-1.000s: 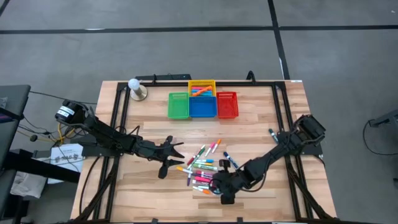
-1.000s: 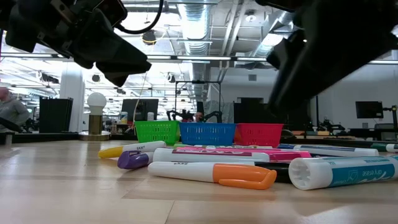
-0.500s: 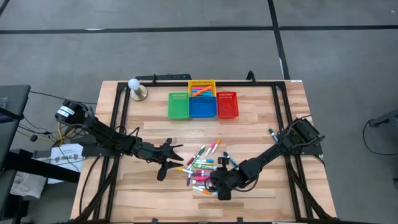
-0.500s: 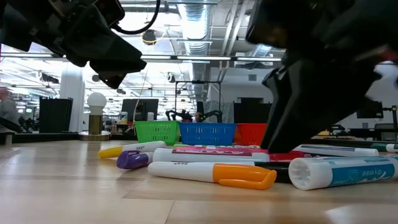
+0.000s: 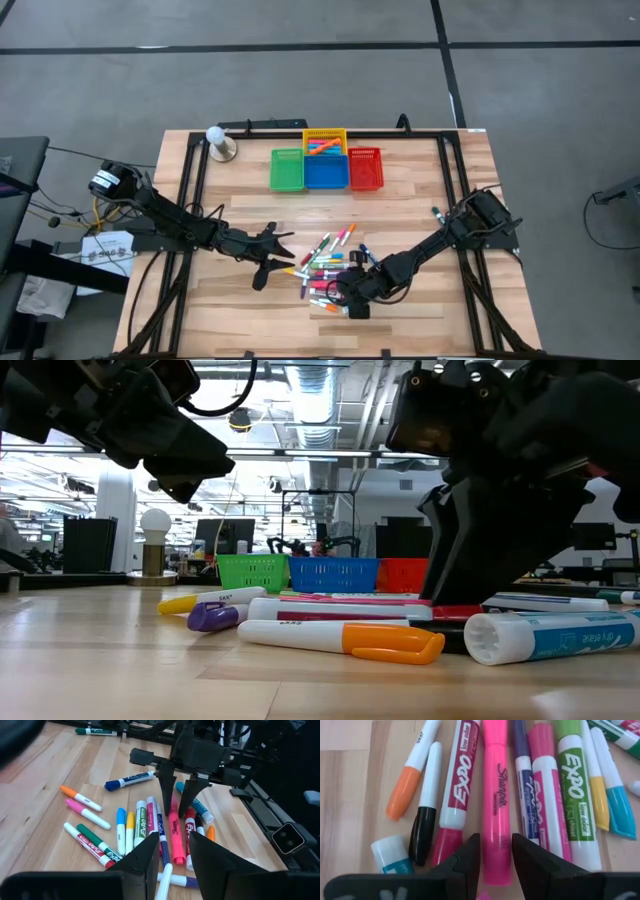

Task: Pick & Place Markers
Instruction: Put the large pink highlighter pen into the yellow bin

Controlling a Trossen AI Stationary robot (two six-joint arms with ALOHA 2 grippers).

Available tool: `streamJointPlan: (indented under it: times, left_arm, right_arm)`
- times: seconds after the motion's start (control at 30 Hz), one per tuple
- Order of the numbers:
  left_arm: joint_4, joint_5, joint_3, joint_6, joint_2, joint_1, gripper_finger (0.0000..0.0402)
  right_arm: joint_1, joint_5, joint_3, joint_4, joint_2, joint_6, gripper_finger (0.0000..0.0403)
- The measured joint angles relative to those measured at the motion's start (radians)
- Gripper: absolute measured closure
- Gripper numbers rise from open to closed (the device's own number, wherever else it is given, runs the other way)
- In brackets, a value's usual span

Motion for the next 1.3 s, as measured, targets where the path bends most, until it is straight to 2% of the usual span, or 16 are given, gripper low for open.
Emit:
streamJointPlan:
  times: [0.33,0.63,0.83,1.07,1.3]
  left_arm:
    - [0.000,0.000,0.000,-0.003,0.000,0.000,0.0295]
    - [0.000,0.001,0.000,-0.003,0.000,0.000,0.0295]
    - [0.000,0.000,0.000,-0.003,0.000,0.000,0.0295]
    - [0.000,0.000,0.000,-0.003,0.000,0.000,0.0295]
    - [0.000,0.000,0.000,-0.003,0.000,0.000,0.0295]
  right_arm:
    - [-0.010,0.001,0.000,0.001,0.000,0.002,0.0301]
    - [-0.019,-0.007,0.006,0.025,0.066,0.002,0.0301]
    - [-0.020,-0.006,0.003,0.033,0.042,0.002,0.0305]
    - [-0.019,-0.007,-0.001,0.028,0.016,-0.017,0.0342]
    - [-0.019,0.026,-0.001,0.025,0.014,-0.017,0.0329]
